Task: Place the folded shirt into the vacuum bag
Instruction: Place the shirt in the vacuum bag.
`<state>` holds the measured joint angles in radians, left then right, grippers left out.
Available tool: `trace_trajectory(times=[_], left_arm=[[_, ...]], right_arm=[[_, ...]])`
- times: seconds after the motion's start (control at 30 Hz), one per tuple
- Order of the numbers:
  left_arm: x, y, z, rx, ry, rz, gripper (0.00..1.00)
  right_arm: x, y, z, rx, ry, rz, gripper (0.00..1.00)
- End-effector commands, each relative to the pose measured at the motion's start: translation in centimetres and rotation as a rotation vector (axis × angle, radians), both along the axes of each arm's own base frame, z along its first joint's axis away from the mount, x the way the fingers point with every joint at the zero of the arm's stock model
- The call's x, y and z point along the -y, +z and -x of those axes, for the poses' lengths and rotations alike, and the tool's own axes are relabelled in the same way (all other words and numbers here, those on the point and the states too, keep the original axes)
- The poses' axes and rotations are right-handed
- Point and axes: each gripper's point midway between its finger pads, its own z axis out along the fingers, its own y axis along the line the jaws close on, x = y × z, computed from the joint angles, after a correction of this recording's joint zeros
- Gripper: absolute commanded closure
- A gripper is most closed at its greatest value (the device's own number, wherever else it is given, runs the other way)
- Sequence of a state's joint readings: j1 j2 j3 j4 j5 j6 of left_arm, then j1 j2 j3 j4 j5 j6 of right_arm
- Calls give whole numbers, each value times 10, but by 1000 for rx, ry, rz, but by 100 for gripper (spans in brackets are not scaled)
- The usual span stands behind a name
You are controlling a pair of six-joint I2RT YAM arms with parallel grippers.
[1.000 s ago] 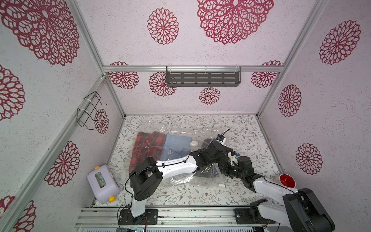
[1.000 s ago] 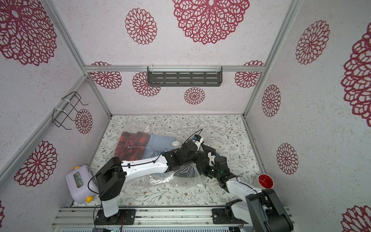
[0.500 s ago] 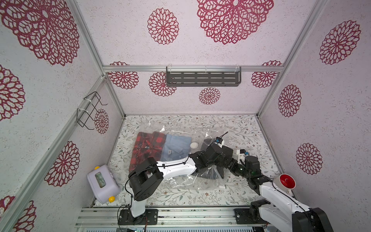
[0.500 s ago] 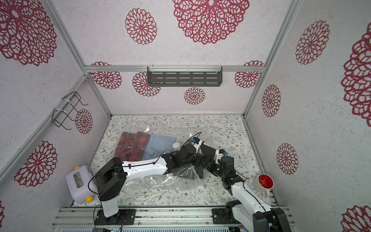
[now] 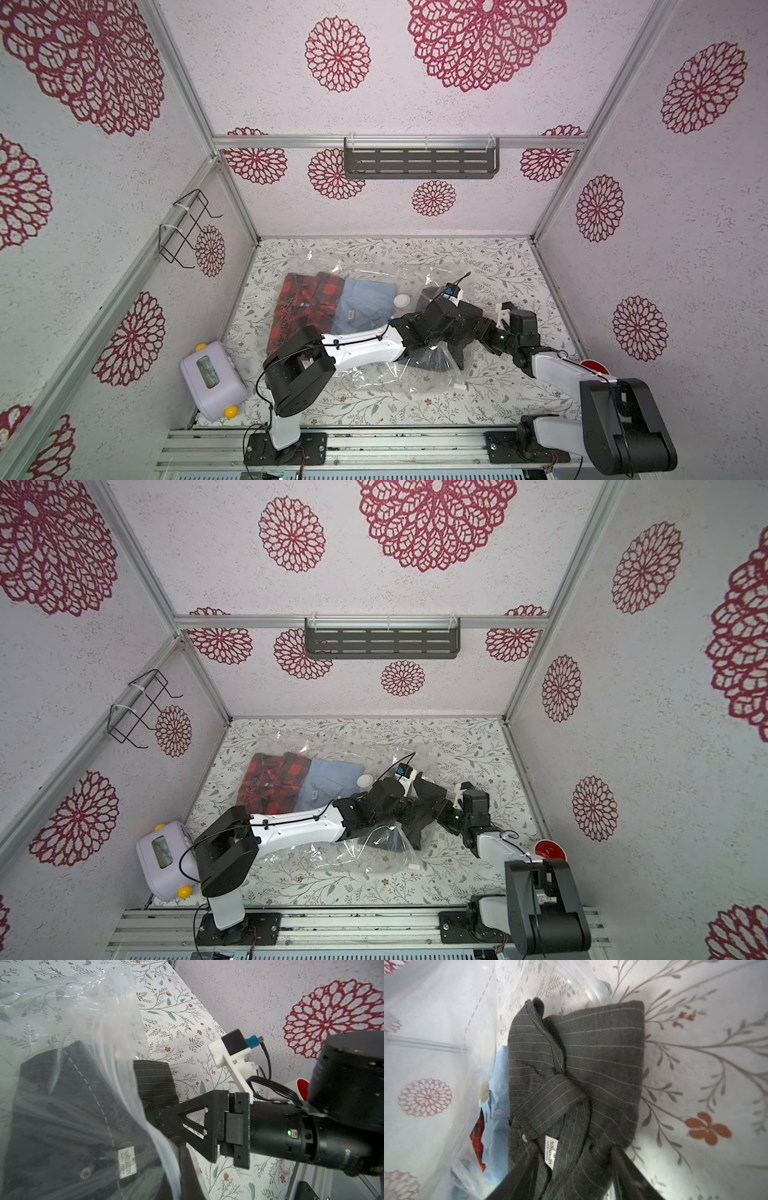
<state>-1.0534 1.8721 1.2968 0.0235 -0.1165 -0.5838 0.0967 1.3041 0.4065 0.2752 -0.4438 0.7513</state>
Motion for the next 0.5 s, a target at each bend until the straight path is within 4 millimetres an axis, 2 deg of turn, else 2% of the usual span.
trace_trajectory(times=[0.0,0.13,0.23,0.47], left_arm=[[0,25,-1,32,-7,53,100],[4,26,-1,29,-16,60,100],[8,26,-1,28,-26,66,100],[14,28,0,21,-42,79,100]], right_arm=[[-4,16,-20,75,22,-5,52],[-10,17,-26,85,36,-29,65],[-23,16,-30,85,62,-48,70],[-62,13,-38,89,119,-102,72]])
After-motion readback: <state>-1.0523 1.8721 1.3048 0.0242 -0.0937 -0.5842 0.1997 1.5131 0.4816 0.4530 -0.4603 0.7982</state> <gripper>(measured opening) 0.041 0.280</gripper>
